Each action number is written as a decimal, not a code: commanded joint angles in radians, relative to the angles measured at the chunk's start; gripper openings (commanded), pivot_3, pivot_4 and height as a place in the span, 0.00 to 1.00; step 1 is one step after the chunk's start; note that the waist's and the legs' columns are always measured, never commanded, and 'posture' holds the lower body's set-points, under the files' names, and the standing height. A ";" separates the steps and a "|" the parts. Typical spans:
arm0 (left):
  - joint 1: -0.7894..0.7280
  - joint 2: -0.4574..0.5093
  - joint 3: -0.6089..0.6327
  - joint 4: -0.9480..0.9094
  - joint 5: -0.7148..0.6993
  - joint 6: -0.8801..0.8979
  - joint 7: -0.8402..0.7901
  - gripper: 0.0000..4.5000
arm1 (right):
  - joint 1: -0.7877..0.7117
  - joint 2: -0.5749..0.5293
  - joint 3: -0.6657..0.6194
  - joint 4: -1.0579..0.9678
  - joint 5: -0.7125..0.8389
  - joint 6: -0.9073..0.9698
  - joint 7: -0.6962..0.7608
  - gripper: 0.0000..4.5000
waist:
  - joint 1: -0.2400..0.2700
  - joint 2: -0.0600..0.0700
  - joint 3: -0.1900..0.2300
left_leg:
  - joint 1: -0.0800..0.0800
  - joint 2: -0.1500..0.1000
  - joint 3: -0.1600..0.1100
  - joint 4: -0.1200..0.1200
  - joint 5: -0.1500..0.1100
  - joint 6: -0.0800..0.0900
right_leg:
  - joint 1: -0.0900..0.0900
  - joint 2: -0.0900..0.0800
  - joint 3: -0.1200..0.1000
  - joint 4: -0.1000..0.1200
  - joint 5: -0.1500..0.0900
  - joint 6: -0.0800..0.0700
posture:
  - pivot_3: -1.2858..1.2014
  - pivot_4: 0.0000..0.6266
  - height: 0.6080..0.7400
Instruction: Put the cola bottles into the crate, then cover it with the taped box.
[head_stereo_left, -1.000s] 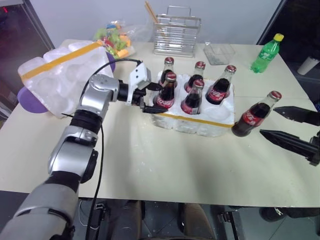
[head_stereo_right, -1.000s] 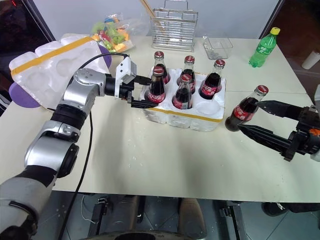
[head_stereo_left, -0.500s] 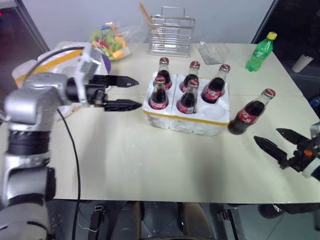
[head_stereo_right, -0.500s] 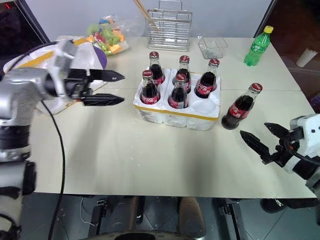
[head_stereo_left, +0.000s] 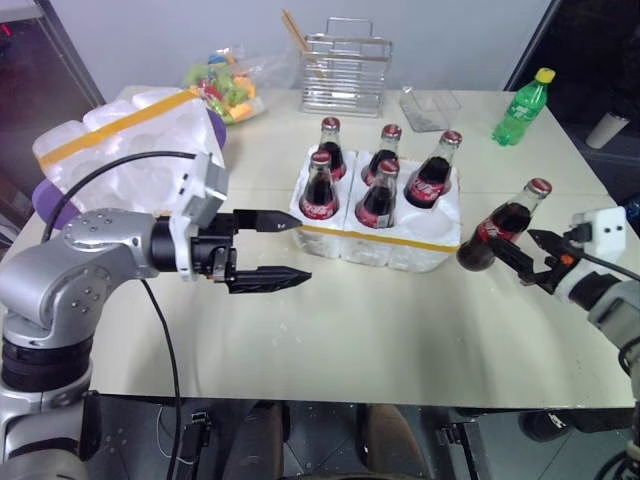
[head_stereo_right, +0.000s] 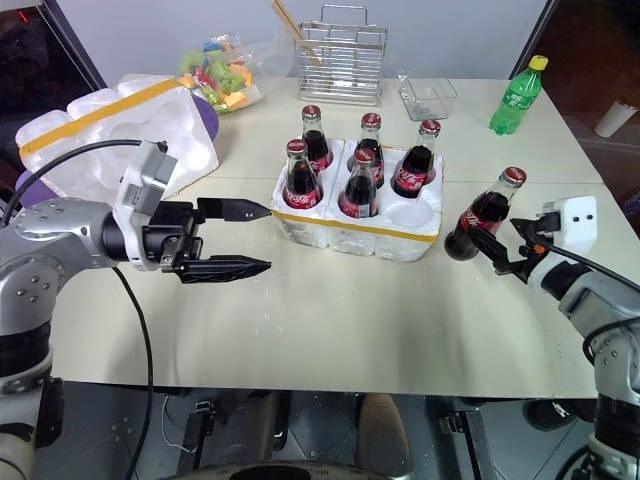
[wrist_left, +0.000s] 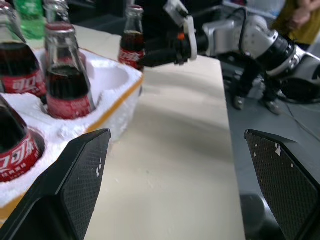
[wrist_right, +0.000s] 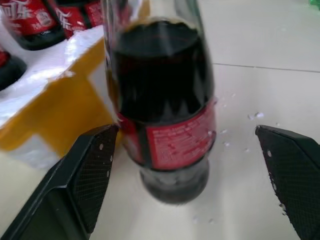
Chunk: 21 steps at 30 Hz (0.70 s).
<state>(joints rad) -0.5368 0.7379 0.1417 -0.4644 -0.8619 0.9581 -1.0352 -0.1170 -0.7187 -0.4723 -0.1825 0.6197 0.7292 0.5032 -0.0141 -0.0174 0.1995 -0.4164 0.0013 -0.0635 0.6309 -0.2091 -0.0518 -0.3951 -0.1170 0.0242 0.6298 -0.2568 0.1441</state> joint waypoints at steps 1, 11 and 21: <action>-0.012 0.006 0.015 -0.043 -0.040 -0.004 0.039 1.00 | -0.066 0.000 0.019 0.068 -0.027 -0.046 0.016 1.00 | 0.000 0.000 0.000 | 0.000 0.000 0.000 0.000 0.000 0.000 | 0.000 0.000 0.000 0.000 0.000 0.000 | 0.52 0.24 0.99; 0.000 0.014 -0.015 -0.038 -0.029 -0.044 0.068 1.00 | -0.110 0.006 0.017 0.057 -0.005 -0.090 0.069 0.61 | 0.002 0.000 0.000 | 0.000 0.000 0.000 0.000 0.000 0.000 | 0.000 0.000 0.000 0.000 0.000 0.000 | 0.52 0.24 0.99; 0.006 0.017 -0.027 -0.008 -0.011 -0.081 0.073 1.00 | -0.268 -0.117 -0.118 -0.125 0.241 0.057 0.079 0.61 | -0.004 0.008 0.004 | -0.003 0.000 0.001 -0.001 0.000 0.000 | -0.004 0.000 0.001 0.001 0.000 0.001 | 0.52 0.24 0.99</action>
<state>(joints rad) -0.5322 0.7429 0.1050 -0.4699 -0.8805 0.9036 -0.9612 -0.3396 -0.8152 -0.5464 -0.2232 0.7805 0.7726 0.5807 -0.0182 -0.0093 0.2039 -0.4190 0.0015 -0.0631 0.6297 -0.2091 -0.0518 -0.3992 -0.1163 0.0249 0.6305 -0.2561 0.1457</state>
